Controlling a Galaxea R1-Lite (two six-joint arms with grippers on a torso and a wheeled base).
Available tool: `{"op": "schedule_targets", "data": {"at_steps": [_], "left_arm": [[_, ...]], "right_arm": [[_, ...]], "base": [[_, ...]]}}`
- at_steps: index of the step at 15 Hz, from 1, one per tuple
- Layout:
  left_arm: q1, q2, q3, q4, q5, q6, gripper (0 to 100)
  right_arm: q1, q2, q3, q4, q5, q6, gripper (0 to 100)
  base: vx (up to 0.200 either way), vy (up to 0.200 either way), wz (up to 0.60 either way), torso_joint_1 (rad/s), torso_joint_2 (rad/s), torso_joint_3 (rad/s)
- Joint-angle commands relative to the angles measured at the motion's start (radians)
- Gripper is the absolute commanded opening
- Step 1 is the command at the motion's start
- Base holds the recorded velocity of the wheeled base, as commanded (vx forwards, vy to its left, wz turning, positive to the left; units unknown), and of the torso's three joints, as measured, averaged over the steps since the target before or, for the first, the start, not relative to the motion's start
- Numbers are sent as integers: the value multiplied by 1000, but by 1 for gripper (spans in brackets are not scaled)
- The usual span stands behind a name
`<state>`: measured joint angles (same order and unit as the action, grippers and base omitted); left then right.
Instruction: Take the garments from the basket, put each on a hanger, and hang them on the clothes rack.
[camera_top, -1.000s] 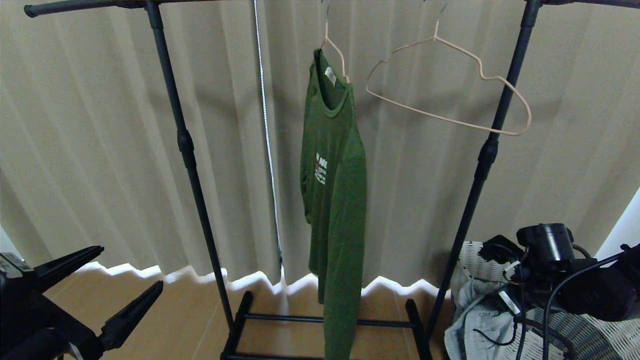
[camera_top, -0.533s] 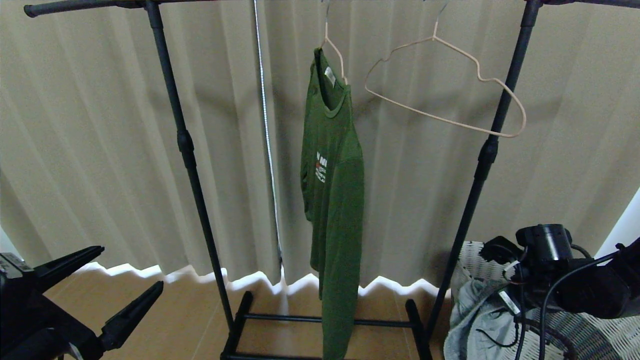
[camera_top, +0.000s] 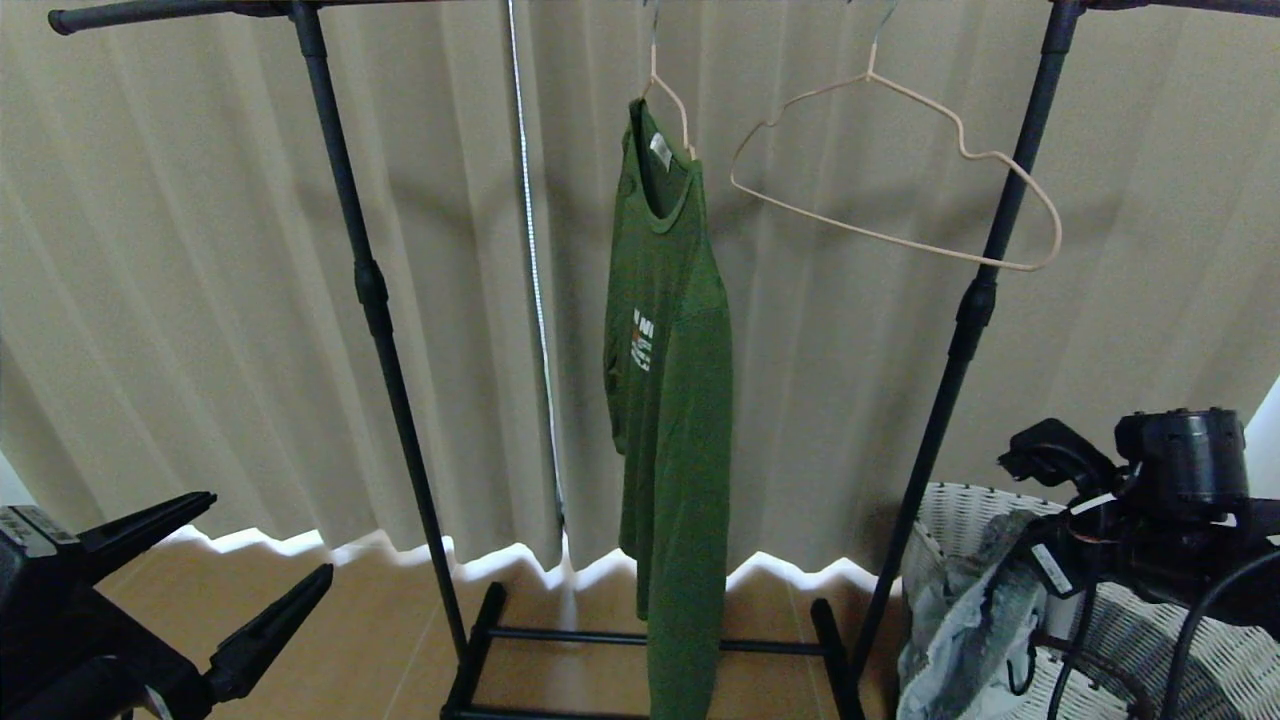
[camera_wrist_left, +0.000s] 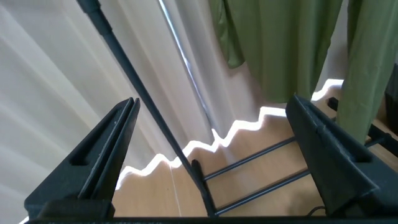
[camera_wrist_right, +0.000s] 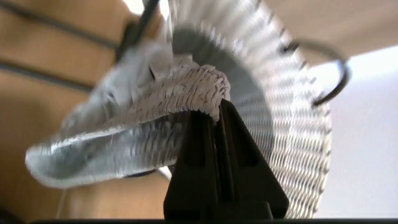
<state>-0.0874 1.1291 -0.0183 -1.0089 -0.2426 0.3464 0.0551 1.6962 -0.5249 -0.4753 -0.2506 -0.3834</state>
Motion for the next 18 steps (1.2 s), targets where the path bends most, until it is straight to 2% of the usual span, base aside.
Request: {"op": "schedule_targets", "data": {"at_steps": [1,10,13,16,18], "left_arm": [[-2,3,0,1,0,8,100],[-2,8,12,1,0,19,100],[-6,44,18,1,0,19,100],[-69,95,18,0,2,22,100],[-101,135,-57,3,0,13,100]], "right_arm": [[51,-161,20,7,8,-3,0],[114,-178,37,-2,7,-3,0],[121,-171,40,-3,44,-2,0],[155,-179,29,-3,74,-2,0],[189,-188,9,-5,125,0,0]], "base": [[-200,0,0,2,2,2],[-200,0,0,4,-1,0],[0,0,0,0,0,0],[0,0,0,0,0,0],[0,0,0,0,0,0]]}}
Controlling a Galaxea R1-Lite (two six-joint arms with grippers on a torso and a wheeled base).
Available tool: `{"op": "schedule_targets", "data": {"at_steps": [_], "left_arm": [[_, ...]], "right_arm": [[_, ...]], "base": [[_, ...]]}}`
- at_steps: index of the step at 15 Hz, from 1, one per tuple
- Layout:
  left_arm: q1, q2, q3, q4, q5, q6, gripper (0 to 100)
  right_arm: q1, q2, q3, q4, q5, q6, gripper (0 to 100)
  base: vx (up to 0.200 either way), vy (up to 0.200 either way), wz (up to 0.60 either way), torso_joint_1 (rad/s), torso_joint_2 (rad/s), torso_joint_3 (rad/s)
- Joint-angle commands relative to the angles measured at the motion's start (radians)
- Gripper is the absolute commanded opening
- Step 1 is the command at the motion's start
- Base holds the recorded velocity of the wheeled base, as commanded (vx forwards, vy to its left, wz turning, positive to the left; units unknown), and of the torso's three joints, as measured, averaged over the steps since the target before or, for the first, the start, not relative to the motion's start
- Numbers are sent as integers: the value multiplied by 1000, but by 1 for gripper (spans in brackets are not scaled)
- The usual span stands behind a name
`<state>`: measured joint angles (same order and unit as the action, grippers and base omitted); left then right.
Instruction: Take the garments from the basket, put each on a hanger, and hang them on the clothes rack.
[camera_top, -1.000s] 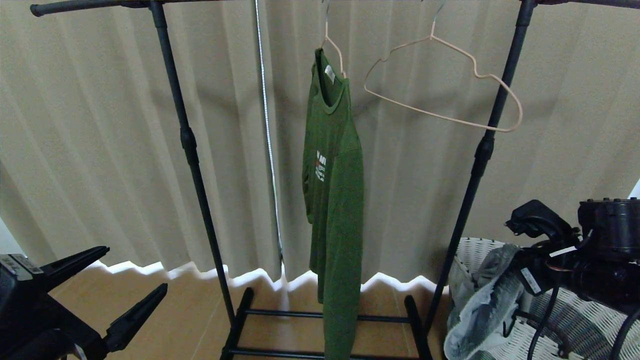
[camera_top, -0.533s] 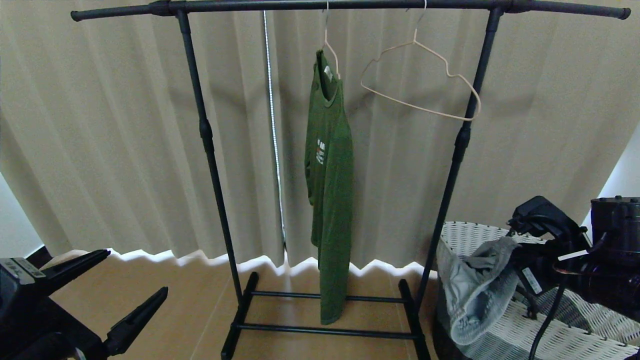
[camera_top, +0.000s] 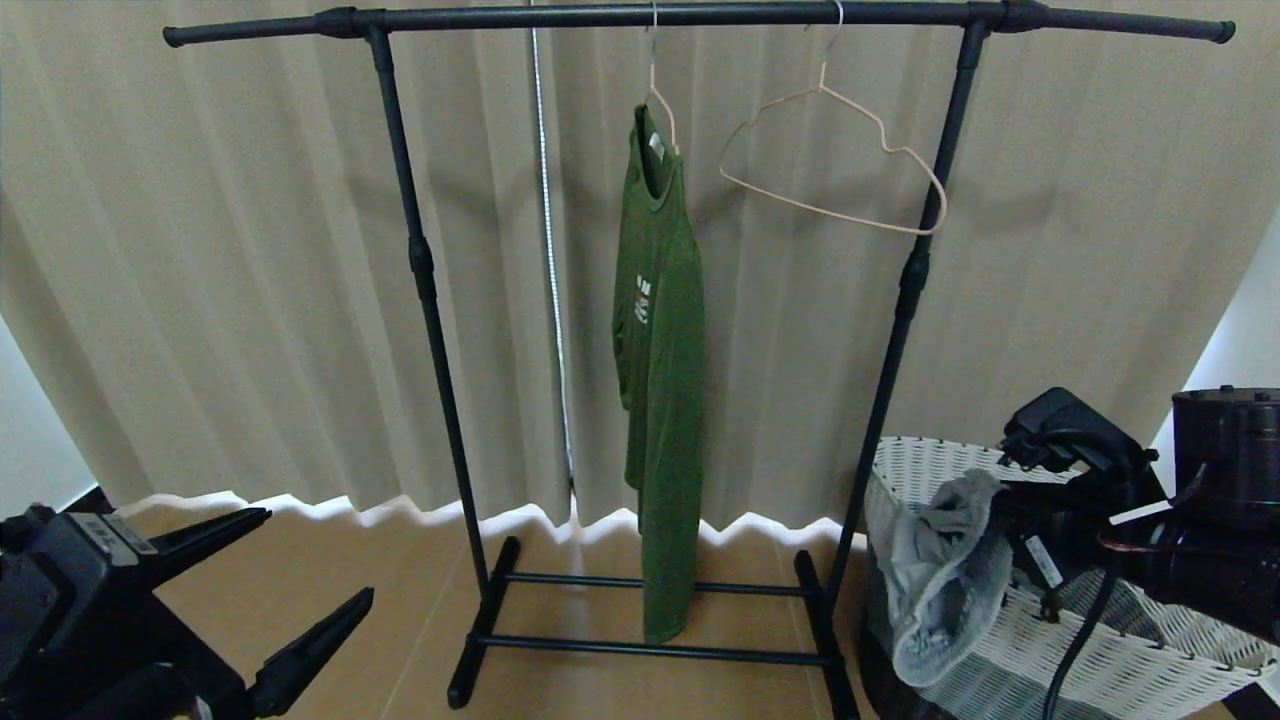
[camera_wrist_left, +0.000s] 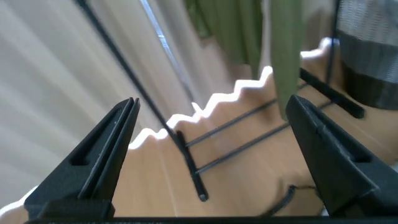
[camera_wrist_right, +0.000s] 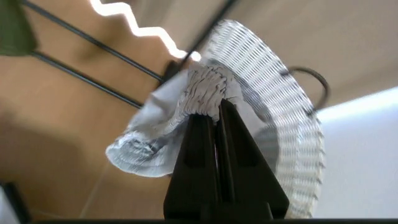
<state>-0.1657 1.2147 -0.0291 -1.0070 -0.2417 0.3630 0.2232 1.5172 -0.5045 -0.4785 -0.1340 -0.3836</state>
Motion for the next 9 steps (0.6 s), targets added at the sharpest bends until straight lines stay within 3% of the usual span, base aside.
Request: {"op": "schedule_targets", "data": {"at_steps": [1,2,5,8,9], "left_arm": [[-29,91,-87,-1,-2,-2,100],[-44,106,-114,1,-2,-4,100],[-245,232,-268,33,4,-72,100],[-474,359,-523,137,12,-309,100],[-492,376,-545,148,12,-337,100]], "right_arm": [[41,-22,-35,-2,42,2,0],[56,-28,-49,-2,59,2,0],[136,-71,-132,1,146,84,0],[223,-98,-227,14,157,173,0],[240,-100,-236,12,160,183,0]], "base": [[0,0,0,0,0,0],[0,0,0,0,0,0],[0,0,0,0,0,0],[0,0,0,0,0,0],[0,0,0,0,0,0]]}}
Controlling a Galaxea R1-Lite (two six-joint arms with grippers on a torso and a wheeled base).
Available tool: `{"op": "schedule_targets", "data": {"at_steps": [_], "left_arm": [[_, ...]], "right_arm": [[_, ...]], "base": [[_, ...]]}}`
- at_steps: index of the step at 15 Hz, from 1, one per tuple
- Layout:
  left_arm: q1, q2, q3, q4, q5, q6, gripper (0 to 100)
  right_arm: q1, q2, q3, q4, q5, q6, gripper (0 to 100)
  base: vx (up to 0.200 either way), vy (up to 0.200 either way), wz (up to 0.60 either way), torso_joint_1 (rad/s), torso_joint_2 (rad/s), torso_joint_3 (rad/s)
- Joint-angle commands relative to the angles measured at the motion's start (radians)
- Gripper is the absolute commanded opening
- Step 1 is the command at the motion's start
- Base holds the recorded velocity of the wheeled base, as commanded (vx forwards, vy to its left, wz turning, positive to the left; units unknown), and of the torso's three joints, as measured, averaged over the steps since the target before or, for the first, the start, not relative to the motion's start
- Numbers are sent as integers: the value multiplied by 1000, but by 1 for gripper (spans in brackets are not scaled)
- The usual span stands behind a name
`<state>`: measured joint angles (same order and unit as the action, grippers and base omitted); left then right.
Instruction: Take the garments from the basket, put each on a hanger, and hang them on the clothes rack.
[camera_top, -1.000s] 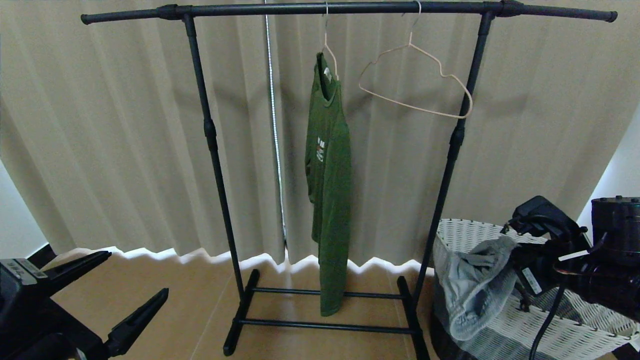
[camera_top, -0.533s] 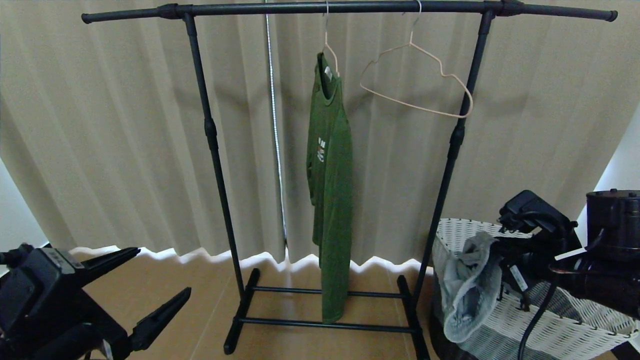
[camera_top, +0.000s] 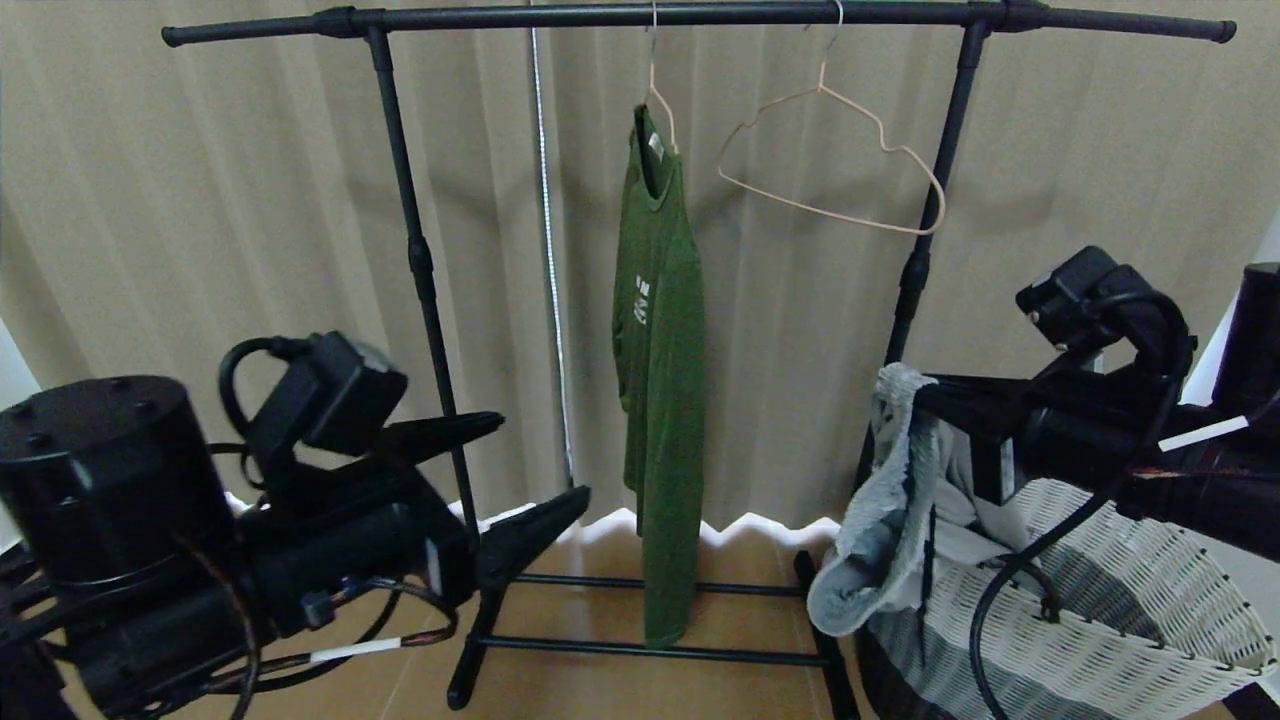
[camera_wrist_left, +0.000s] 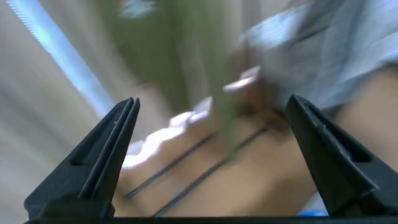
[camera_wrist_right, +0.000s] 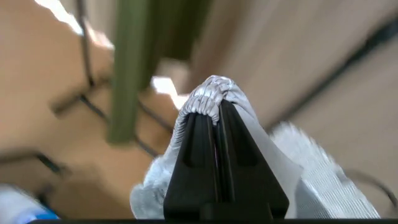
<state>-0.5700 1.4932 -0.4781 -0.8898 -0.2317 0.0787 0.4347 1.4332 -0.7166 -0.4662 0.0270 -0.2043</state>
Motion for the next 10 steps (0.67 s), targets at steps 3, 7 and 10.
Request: {"op": "schedule_targets", "data": {"at_steps": [3,7,10], "left_arm": [[-186,229,-140,37,46,-100,100],[-264,380,-169,28,143,-163,100],[-303,430,-188,-11,141,-189,100]], "right_arm": [[111,-14,-69,-8,34,72,0],[184,-37,-109,-11,37,97,0],[222,-60,-118,-11,37,103,0]], "base": [[0,0,0,0,0,0],[0,0,0,0,0,0],[0,0,0,0,0,0]]}}
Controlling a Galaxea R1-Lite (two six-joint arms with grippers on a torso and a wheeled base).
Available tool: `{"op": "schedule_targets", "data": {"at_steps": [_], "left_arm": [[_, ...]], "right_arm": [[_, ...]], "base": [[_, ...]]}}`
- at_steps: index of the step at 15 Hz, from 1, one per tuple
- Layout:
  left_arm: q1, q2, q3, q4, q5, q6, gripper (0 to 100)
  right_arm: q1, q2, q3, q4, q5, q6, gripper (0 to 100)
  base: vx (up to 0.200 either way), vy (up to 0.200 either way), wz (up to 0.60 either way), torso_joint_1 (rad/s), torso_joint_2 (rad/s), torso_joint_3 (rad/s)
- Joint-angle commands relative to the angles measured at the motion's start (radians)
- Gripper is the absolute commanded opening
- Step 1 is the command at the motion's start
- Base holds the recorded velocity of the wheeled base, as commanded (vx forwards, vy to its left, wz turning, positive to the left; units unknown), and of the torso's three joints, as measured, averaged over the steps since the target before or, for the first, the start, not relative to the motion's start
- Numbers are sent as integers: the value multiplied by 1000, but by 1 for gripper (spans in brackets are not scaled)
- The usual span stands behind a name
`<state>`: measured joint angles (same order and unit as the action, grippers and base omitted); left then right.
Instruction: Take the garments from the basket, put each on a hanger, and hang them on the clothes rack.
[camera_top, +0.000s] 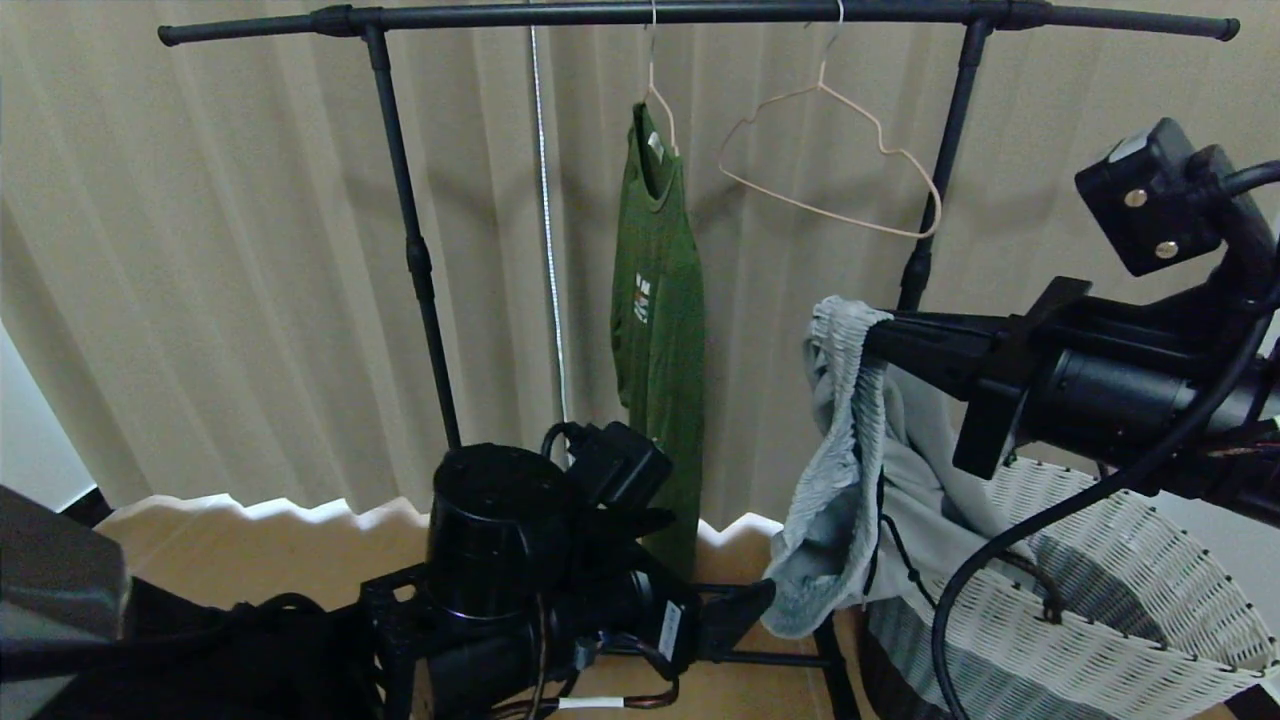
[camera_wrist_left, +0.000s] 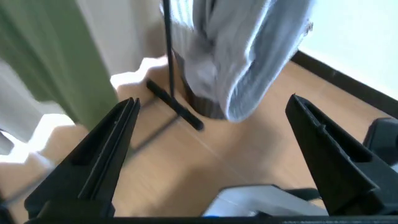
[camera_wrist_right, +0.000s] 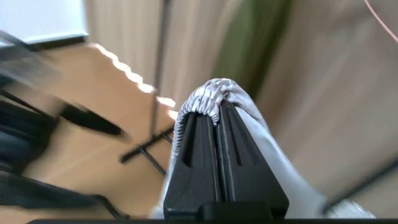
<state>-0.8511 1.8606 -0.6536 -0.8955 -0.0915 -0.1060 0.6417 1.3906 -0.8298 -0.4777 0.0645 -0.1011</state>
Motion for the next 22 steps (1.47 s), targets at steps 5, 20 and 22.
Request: {"op": "schedule_targets", "data": {"at_steps": [5,20,22], "left_arm": [[-28,161,-69,-16,29,-6,100],[0,178,-77,-16,141,2,0],[0,172,-63,-17,177,6,0]], "right_arm": [[47,-65,-2,14,0,0,0],[47,-96,5,14,31,1,0],[47,-94,8,14,29,0,0]], "base": [[0,0,0,0,0,0],[0,0,0,0,0,0],[0,0,0,0,0,0]]}}
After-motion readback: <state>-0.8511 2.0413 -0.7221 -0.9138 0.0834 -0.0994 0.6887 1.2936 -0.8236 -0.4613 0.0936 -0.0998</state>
